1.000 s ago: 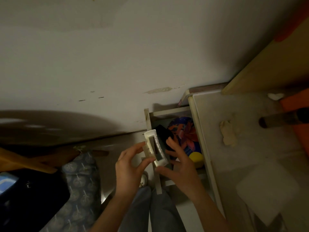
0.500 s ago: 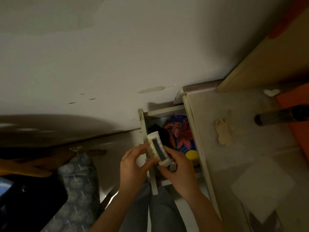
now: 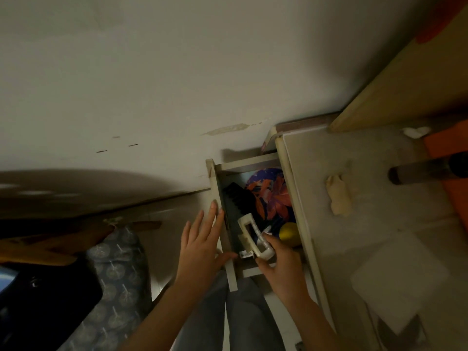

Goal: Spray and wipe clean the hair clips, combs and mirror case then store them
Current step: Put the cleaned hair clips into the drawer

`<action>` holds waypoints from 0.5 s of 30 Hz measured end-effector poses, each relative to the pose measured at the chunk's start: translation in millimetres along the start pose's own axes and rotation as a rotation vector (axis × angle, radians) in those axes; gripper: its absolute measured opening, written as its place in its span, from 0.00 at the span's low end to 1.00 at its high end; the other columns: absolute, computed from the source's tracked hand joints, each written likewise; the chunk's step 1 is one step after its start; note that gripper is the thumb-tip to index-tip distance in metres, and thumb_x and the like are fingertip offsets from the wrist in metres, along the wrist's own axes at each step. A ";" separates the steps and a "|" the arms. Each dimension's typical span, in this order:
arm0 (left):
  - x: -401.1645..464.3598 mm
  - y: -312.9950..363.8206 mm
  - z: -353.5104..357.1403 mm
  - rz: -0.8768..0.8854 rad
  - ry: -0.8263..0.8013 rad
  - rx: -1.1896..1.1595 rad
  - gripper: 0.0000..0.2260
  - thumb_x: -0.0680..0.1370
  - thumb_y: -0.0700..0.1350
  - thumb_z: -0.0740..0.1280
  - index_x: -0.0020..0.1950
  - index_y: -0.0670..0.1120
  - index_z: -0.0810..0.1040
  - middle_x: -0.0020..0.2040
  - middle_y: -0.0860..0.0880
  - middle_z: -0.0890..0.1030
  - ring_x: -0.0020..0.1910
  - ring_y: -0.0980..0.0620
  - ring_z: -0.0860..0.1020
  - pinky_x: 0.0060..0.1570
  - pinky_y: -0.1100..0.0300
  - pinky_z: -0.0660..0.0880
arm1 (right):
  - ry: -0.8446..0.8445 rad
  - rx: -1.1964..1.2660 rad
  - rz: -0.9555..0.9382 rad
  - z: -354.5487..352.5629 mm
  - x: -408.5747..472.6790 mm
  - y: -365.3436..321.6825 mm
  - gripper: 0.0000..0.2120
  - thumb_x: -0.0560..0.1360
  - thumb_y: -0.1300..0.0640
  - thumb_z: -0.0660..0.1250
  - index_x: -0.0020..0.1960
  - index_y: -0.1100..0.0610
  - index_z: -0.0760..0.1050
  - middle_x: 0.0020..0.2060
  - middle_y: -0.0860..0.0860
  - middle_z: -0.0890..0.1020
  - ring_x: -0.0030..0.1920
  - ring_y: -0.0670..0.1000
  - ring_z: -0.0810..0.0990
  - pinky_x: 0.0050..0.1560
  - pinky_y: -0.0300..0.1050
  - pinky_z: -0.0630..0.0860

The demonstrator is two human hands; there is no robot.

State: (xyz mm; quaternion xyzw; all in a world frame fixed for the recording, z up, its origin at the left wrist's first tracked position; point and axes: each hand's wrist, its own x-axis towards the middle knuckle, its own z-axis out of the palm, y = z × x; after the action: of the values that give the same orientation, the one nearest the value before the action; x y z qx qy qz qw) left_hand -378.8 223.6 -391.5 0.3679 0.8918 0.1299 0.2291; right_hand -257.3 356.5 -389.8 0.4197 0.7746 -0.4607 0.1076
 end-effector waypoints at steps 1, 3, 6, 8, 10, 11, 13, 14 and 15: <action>0.2 -1.4 1.2 -0.001 -0.018 0.005 0.42 0.72 0.60 0.68 0.75 0.52 0.45 0.77 0.50 0.43 0.76 0.45 0.46 0.72 0.48 0.42 | -0.017 -0.018 -0.002 1.8 3.7 -0.1 0.23 0.72 0.62 0.72 0.66 0.56 0.73 0.60 0.52 0.79 0.62 0.50 0.76 0.62 0.48 0.75; -0.2 -4.4 3.3 0.009 -0.007 0.004 0.42 0.72 0.61 0.68 0.75 0.52 0.46 0.77 0.50 0.45 0.76 0.45 0.47 0.72 0.48 0.43 | -0.060 -0.075 -0.001 6.4 12.0 -1.2 0.22 0.73 0.61 0.71 0.66 0.55 0.73 0.60 0.52 0.79 0.62 0.50 0.76 0.61 0.47 0.75; -0.6 -4.2 3.0 0.018 0.023 0.002 0.42 0.70 0.60 0.71 0.76 0.49 0.53 0.77 0.46 0.53 0.74 0.42 0.53 0.70 0.44 0.50 | -0.099 -0.101 0.023 13.2 24.5 -0.8 0.21 0.74 0.62 0.70 0.65 0.53 0.74 0.60 0.51 0.79 0.61 0.50 0.76 0.61 0.46 0.76; -0.5 -5.6 4.8 0.024 0.048 0.025 0.42 0.69 0.59 0.73 0.75 0.47 0.56 0.76 0.44 0.58 0.73 0.40 0.57 0.68 0.42 0.53 | -0.133 -0.079 0.054 16.3 31.4 1.6 0.22 0.72 0.63 0.71 0.65 0.54 0.74 0.60 0.52 0.79 0.61 0.51 0.77 0.61 0.48 0.76; -0.5 -7.5 5.8 0.031 0.063 0.042 0.42 0.68 0.60 0.72 0.75 0.46 0.58 0.76 0.44 0.59 0.73 0.40 0.58 0.68 0.41 0.55 | -0.155 -0.044 0.079 17.2 37.8 5.8 0.23 0.71 0.64 0.73 0.64 0.54 0.74 0.60 0.53 0.79 0.61 0.53 0.77 0.60 0.51 0.76; -0.8 -8.5 6.2 0.037 0.067 0.043 0.42 0.69 0.60 0.71 0.75 0.46 0.58 0.76 0.44 0.59 0.73 0.39 0.59 0.68 0.41 0.55 | -0.155 -0.035 0.089 17.1 40.8 7.8 0.24 0.70 0.65 0.73 0.64 0.55 0.74 0.59 0.54 0.79 0.61 0.54 0.77 0.60 0.52 0.76; -1.2 -10.2 7.3 0.046 0.072 0.045 0.40 0.70 0.62 0.68 0.75 0.46 0.58 0.76 0.44 0.60 0.73 0.40 0.59 0.67 0.41 0.55 | -0.152 -0.036 0.102 18.2 47.3 12.5 0.25 0.69 0.66 0.74 0.65 0.55 0.74 0.60 0.55 0.79 0.61 0.55 0.77 0.60 0.54 0.76; -1.1 -10.7 7.5 0.044 0.065 0.051 0.40 0.70 0.65 0.65 0.76 0.46 0.58 0.76 0.44 0.59 0.73 0.40 0.59 0.67 0.41 0.55 | -0.153 -0.046 0.101 19.6 50.5 14.6 0.25 0.69 0.66 0.74 0.65 0.56 0.74 0.60 0.55 0.79 0.61 0.55 0.77 0.60 0.54 0.76; -1.2 -11.0 7.6 0.043 0.056 0.056 0.40 0.71 0.67 0.62 0.76 0.46 0.58 0.76 0.44 0.59 0.73 0.41 0.58 0.67 0.41 0.54 | -0.155 -0.063 0.098 21.2 53.5 16.6 0.25 0.69 0.66 0.73 0.65 0.56 0.73 0.60 0.55 0.79 0.62 0.56 0.77 0.60 0.54 0.76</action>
State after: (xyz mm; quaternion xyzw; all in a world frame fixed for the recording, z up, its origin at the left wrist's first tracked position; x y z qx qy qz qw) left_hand -380.7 215.6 -402.1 0.3893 0.8931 0.1198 0.1909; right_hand -282.9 372.6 -441.5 0.4165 0.7568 -0.4612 0.2027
